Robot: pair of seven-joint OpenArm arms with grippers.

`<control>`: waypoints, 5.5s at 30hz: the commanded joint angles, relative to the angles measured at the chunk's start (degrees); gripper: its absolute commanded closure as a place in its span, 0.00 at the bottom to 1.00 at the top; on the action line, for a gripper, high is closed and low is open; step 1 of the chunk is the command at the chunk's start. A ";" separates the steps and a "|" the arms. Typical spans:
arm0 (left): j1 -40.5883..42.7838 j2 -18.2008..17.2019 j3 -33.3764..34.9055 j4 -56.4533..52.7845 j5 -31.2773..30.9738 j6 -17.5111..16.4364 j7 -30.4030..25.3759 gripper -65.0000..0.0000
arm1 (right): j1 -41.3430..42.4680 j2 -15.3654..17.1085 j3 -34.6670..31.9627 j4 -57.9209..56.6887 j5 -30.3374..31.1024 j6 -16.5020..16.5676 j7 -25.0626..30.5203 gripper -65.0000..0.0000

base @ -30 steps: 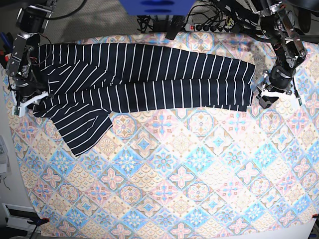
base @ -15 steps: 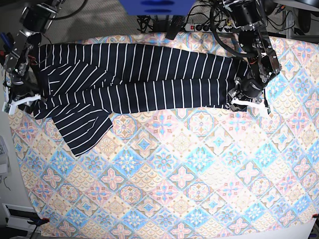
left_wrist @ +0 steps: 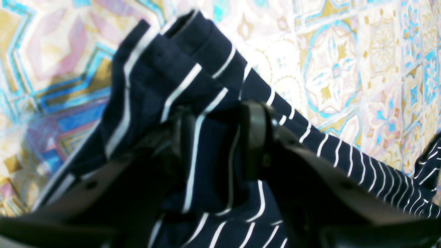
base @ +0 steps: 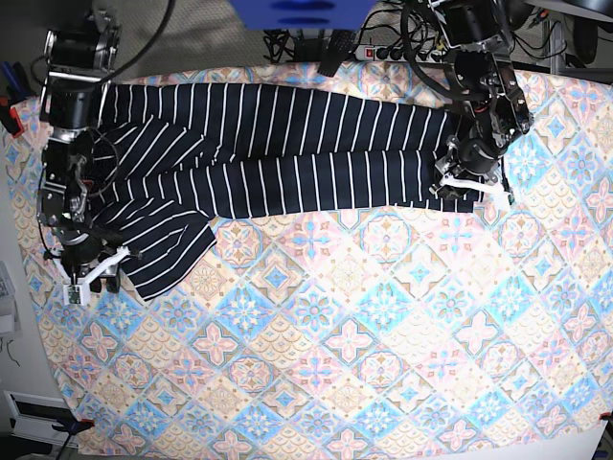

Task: Fold the T-shirt properly
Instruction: 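Grasp both ends of the folded strip with both grippers, then hold the strip ends and adjust the right gripper's grip on its end, then lift the strip end with the left gripper and fold it toward the right gripper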

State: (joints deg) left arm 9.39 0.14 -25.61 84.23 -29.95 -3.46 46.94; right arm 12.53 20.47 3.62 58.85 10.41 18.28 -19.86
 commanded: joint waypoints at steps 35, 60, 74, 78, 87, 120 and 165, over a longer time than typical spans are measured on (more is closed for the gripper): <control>0.33 -2.21 -0.20 1.09 -0.24 -0.36 -0.21 0.67 | 8.70 1.38 -5.24 -18.01 1.15 6.02 -2.08 1.00; 0.50 -3.00 -0.11 0.83 0.02 -0.36 -2.76 0.67 | -30.86 2.17 16.47 38.60 11.61 6.82 -24.06 1.00; 0.24 -3.00 -0.11 0.83 0.02 -0.36 -3.03 0.67 | -45.99 2.26 19.72 46.34 16.97 6.82 -24.06 1.00; 0.24 -3.00 -0.11 0.83 0.02 -0.36 -3.03 0.67 | -46.60 2.26 18.93 44.75 16.88 6.82 -24.23 1.00; 0.24 -3.00 -0.20 0.83 -0.24 -0.36 -3.03 0.67 | -46.34 2.17 16.91 40.80 16.79 6.38 -23.62 0.97; 1.56 -15.48 -6.61 6.37 -12.99 -4.05 17.02 0.39 | -36.75 -3.02 -1.90 45.81 -0.61 6.29 -23.88 0.67; 0.06 -16.19 -0.64 3.20 -13.17 -4.67 18.69 0.94 | -37.02 -4.25 -4.63 44.40 -0.61 6.46 -24.06 0.67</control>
State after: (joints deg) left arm 9.80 -15.27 -25.98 86.28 -42.44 -7.81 66.32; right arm -24.69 15.94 -0.95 102.06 9.15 24.34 -45.06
